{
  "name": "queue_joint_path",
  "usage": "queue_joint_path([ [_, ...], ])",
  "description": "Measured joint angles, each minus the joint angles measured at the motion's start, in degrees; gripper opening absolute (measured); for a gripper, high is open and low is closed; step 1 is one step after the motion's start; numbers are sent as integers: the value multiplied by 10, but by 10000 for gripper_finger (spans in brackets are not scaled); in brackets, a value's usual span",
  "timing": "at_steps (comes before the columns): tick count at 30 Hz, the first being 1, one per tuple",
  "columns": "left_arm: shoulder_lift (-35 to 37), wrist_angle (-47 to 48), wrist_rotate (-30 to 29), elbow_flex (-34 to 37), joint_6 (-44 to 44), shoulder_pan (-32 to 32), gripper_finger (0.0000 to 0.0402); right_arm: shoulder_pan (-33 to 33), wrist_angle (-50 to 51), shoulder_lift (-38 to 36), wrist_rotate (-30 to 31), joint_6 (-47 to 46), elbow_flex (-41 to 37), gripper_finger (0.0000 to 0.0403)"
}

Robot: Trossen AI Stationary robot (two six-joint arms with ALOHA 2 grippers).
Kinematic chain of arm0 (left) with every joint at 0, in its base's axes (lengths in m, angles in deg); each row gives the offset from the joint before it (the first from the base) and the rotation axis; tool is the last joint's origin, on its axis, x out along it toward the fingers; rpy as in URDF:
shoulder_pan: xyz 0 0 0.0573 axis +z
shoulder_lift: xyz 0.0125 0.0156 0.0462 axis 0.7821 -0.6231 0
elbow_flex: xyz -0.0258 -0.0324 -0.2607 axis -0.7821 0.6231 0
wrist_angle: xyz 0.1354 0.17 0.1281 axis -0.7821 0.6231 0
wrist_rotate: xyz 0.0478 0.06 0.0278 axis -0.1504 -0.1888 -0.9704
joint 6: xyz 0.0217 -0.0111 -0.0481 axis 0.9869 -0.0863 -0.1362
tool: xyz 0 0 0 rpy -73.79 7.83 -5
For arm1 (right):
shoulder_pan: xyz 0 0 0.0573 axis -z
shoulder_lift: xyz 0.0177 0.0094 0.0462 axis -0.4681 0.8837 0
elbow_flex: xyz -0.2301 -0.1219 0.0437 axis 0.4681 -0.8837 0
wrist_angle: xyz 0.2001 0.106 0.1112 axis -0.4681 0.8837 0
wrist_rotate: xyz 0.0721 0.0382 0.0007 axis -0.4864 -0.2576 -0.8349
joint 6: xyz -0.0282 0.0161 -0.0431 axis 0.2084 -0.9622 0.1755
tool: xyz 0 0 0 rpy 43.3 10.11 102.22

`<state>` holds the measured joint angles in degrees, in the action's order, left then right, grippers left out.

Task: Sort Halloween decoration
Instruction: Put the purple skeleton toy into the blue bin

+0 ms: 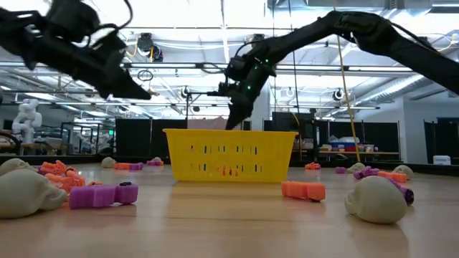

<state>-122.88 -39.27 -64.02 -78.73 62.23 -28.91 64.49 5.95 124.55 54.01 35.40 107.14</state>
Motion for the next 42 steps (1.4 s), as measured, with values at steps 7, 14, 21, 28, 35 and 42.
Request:
queue_joint_path([
  [7, -120, 47, 51, -68, 40, 84, 0, 2, -31, -14, -39, 0, 0, 1],
  [14, -210, 71, 86, -106, 59, 146, 0, -14, -73, -14, -39, -7, -5, 0],
  [21, -239, 84, 86, -114, 75, 172, 0, -36, -180, -14, -20, -82, -59, 0],
  [28, -239, 103, 83, -114, 96, 187, 0, -59, -269, -14, 38, -144, -101, 0],
  [35, -239, 120, 67, -114, 98, 191, 0, -80, -368, -14, 50, -209, -136, 0],
  [42, -239, 121, 60, -114, 93, 191, 0, -118, -363, -14, 119, -208, -140, 0],
])
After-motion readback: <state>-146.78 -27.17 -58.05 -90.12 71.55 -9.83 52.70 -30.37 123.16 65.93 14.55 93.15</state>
